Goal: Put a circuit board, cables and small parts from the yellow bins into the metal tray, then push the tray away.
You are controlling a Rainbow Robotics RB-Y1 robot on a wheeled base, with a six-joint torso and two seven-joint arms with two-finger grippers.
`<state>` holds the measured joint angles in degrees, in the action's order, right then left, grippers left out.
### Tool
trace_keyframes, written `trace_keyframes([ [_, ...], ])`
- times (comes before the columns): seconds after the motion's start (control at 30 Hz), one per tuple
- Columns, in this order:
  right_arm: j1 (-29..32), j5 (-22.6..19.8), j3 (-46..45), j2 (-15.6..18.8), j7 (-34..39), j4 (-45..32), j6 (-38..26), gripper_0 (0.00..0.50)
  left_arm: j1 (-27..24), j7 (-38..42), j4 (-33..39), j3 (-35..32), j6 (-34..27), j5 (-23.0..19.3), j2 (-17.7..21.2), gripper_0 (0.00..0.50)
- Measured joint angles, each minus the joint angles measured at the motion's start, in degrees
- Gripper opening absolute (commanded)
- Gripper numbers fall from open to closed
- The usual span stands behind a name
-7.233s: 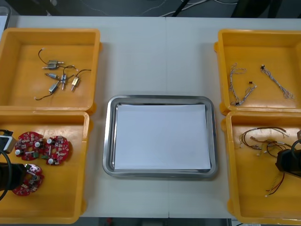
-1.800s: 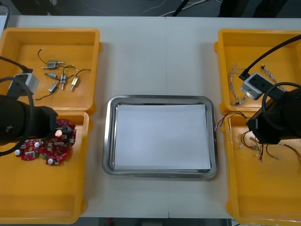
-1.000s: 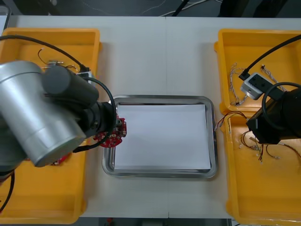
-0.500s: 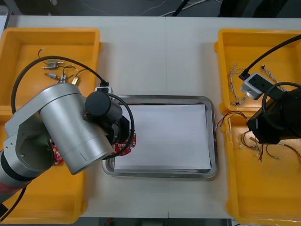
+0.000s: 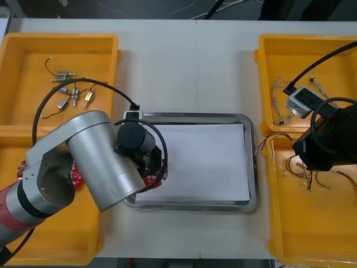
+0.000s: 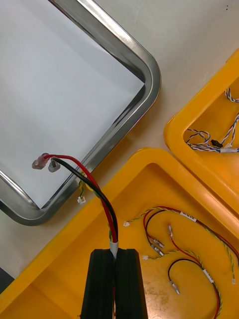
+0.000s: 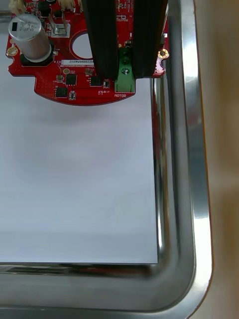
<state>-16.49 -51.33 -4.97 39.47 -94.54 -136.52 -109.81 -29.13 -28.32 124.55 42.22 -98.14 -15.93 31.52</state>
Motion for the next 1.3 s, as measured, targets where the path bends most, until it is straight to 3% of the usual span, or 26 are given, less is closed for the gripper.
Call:
trace_keyframes([
  [0.57, 0.00, 0.00, 0.00, 0.00, 0.00, 0.00, 0.00, 0.000, -0.02, 0.00, -4.74, 4.73, 5.34, 1.76, -0.09, 0.000],
  [1.3, 0.00, 0.00, 0.00, 0.00, 0.00, 0.00, 0.00, 0.000, -0.02, 0.00, -6.89, 5.77, 6.85, 2.32, -0.09, 0.000],
])
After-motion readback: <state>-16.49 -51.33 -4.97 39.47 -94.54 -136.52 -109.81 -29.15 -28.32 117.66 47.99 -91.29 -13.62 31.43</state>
